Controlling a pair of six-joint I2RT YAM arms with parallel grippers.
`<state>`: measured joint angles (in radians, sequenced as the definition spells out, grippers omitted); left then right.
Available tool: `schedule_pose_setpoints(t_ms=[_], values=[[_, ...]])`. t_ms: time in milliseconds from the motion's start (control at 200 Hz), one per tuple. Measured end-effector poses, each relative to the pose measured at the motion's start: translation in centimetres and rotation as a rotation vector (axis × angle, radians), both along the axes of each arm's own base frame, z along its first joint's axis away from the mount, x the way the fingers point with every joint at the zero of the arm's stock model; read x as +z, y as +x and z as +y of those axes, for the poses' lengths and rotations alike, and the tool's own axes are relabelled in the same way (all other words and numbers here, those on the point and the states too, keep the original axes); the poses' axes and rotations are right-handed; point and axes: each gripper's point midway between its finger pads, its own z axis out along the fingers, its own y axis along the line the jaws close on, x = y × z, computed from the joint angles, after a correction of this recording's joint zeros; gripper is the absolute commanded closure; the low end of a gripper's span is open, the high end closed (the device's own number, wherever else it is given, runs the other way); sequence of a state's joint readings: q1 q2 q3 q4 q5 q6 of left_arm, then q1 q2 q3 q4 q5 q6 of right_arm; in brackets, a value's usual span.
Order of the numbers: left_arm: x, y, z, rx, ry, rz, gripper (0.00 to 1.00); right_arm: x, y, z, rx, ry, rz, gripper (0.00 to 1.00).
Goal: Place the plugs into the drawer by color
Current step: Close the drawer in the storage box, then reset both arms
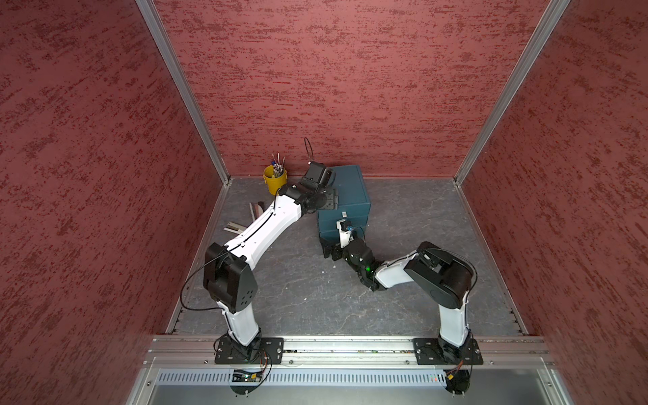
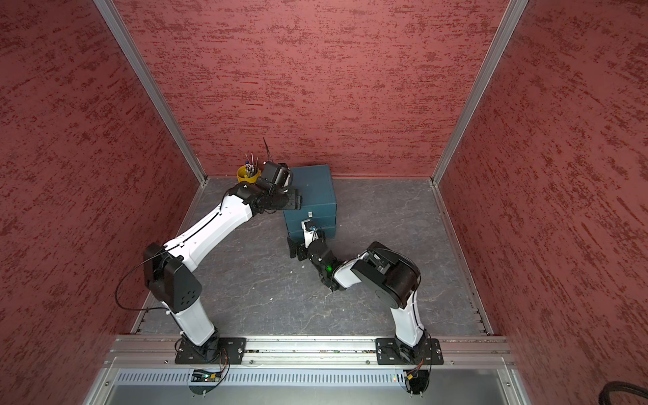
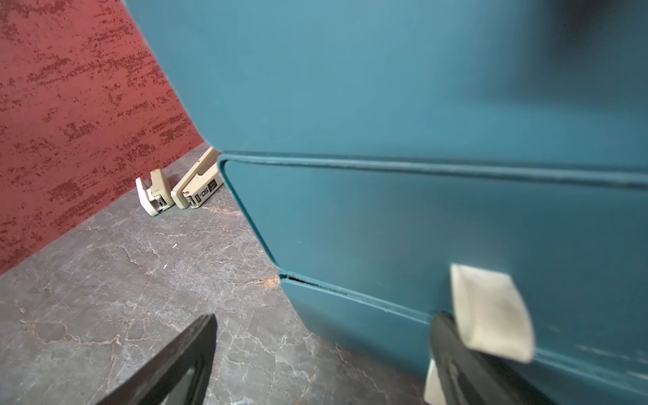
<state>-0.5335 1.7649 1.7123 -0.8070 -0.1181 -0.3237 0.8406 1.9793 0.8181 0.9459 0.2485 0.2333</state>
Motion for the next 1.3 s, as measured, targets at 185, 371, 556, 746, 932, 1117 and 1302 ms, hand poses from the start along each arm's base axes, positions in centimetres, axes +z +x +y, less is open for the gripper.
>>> schedule_pose_setpoints(t_ms=[185,371,556,746,932,1117,1302], values=[[0.2,-0.6,0.2,-0.006,0.010,0.002,0.22,0.8,-1.6,-0.6,0.020,-0.038,-0.033,0.02],[1.8,-1.1,1.0,-0.003,0.051,-0.021,0.14,9.3,-6.3,-3.8,-0.001,-0.071,-0.164,0.01],[9.9,-1.2,3.1,0.061,0.026,-0.226,0.00,22.7,-6.8,-13.1,-0.238,0.012,-0.281,0.02],[18.8,-4.3,11.0,0.275,0.057,-0.608,0.00,23.5,-5.4,-26.7,-0.670,-0.017,-0.282,0.02],[11.4,-5.6,22.5,0.611,0.234,-0.808,0.00,10.0,-6.1,-35.1,-0.944,-0.312,-0.148,0.02],[-3.6,-7.5,29.5,0.738,0.380,-0.578,0.00,5.7,-6.6,-40.3,-1.117,-0.406,-0.041,0.02],[-12.6,-10.4,31.4,0.743,0.345,-0.469,0.00,2.7,-4.2,-40.9,-1.065,-0.383,0.014,0.02]])
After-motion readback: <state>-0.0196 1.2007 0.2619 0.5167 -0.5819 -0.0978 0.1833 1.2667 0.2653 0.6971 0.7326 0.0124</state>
